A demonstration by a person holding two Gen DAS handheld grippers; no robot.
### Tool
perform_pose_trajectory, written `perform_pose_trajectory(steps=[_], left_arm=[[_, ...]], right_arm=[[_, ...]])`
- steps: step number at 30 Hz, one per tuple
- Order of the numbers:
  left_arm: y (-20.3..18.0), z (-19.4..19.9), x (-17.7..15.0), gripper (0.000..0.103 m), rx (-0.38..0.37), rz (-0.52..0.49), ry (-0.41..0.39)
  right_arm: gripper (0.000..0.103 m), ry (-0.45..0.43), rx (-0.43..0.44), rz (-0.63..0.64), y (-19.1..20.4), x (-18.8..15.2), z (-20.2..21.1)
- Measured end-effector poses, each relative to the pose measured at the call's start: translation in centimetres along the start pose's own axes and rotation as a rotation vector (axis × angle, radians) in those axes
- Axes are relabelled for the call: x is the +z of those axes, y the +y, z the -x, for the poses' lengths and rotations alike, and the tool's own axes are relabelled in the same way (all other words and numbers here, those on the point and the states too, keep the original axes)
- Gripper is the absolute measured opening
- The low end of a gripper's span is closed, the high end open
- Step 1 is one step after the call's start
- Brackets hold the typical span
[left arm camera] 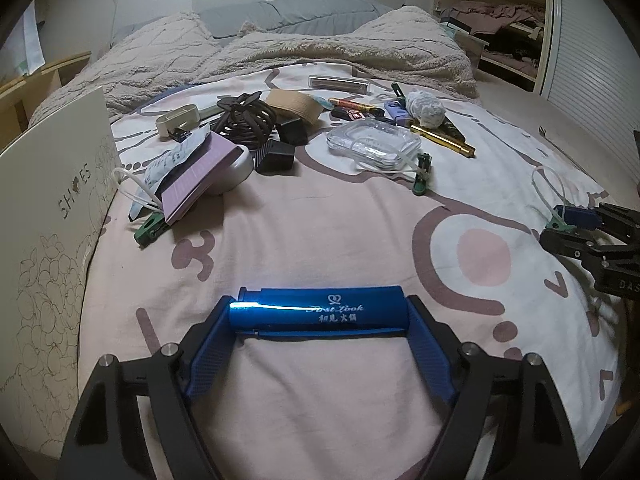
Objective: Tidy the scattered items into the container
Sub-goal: 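Close the right gripper on the green clip with white cable tie and lift while the left holds the lighter, then carry the blue lighter and green clip over the white box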
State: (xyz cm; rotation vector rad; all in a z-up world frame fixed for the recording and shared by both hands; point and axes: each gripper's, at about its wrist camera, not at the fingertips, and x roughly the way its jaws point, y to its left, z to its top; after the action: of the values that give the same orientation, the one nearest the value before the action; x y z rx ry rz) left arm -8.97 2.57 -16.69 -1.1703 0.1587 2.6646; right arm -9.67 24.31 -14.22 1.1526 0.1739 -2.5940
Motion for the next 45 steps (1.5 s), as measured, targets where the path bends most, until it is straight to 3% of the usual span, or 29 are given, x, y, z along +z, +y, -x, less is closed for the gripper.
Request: perform_pose_trajectory(steps=[4, 7, 12, 21, 23, 25, 37, 45], left_arm=[[0.0, 0.0, 0.0, 0.083, 0.000, 0.000, 0.000], [0.0, 0.0, 0.0, 0.083, 0.000, 0.000, 0.000], [0.0, 0.0, 0.0, 0.083, 0.000, 0.000, 0.000], [0.0, 0.0, 0.0, 0.083, 0.000, 0.001, 0.000], [0.0, 0.0, 0.0, 0.083, 0.000, 0.001, 0.000], [0.0, 0.0, 0.0, 0.083, -0.001, 0.002, 0.000], [0.0, 0.7, 0.0, 0.083, -0.024, 0.007, -0.007], [0.1, 1.8, 0.5, 0.083, -0.065, 0.041, -0.011]], right_arm=[[0.057, -0.004, -0.010, -0.004, 0.1, 0.0, 0.1], [0.068, -0.005, -0.022, -0.013, 0.1, -0.2, 0.3], [0.069, 0.004, 0.033, -0.049, -0.2, -0.7, 0.8], [0.068, 0.017, 0.027, -0.024, 0.5, 0.1, -0.2], [0.065, 0.014, 0.025, -0.032, 0.4, 0.0, -0.2], [0.051, 0.008, 0.013, -0.051, 0.0, 0.0, 0.0], [0.051, -0.010, 0.024, -0.066, -0.3, 0.1, 0.6], [0.051, -0.076, 0.027, -0.094, -0.8, 1.0, 2.3]])
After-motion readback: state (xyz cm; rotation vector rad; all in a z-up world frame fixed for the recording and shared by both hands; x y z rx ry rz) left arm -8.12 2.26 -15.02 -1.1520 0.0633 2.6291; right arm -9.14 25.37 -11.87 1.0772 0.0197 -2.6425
